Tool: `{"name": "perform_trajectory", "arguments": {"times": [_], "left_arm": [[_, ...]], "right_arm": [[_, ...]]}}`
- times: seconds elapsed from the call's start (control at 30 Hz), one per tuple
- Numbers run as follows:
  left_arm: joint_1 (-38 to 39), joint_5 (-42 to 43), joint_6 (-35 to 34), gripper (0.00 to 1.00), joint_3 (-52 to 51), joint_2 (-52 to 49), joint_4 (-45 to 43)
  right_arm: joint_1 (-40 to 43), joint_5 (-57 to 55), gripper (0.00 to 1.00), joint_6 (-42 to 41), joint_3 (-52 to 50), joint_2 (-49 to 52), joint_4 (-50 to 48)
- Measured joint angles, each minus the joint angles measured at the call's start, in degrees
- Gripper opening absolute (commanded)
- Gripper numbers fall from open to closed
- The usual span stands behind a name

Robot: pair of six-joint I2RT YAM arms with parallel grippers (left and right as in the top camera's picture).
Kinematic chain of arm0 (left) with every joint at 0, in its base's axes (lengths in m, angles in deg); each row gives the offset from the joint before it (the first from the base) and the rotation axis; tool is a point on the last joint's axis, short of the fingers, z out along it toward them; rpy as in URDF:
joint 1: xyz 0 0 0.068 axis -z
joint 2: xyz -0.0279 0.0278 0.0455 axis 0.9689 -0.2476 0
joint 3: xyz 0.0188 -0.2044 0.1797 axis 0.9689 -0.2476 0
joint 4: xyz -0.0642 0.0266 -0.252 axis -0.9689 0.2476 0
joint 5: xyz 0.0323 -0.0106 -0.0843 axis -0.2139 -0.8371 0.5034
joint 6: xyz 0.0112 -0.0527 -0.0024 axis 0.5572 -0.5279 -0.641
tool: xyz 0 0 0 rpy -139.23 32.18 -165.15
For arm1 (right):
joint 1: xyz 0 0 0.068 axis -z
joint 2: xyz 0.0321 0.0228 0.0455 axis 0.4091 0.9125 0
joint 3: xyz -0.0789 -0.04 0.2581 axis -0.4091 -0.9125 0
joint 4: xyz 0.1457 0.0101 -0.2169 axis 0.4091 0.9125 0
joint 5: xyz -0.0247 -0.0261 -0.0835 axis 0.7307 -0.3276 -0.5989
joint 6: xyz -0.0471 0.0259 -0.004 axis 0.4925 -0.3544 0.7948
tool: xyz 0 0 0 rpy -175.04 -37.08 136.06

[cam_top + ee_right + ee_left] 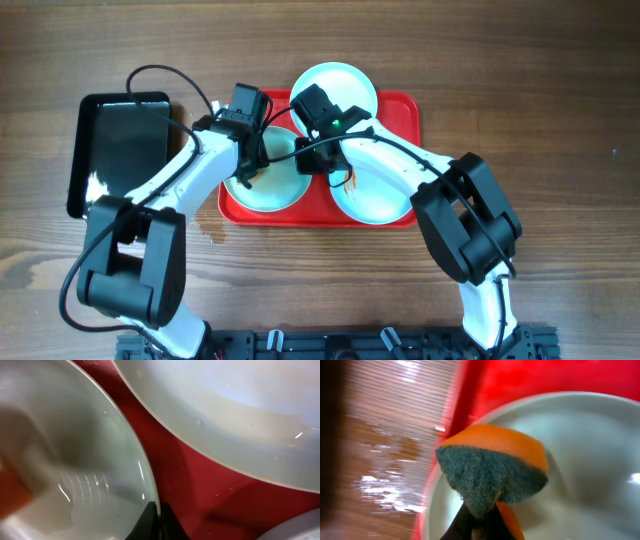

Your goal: Clean dirty plates on tray and stack at the side

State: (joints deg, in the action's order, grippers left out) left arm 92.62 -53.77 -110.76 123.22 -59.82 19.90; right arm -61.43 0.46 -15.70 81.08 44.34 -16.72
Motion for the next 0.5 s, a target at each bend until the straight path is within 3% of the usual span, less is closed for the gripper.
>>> {"name": "perform_trajectory", "arguments": {"times": [0.3, 0.5], "left_arm": [[0.22, 12.11, -0.02, 0.04, -0.37, -0.72, -0.5], [0.22, 12.61, -0.02, 0.04, -1.14, -1.38, 0.39]], "right_arm": [[0.0, 0.02, 0.04, 0.0, 0.0, 0.0, 0.02], [0.0, 0.02, 0.04, 0.02, 0.0, 0.0, 0.24]]}}
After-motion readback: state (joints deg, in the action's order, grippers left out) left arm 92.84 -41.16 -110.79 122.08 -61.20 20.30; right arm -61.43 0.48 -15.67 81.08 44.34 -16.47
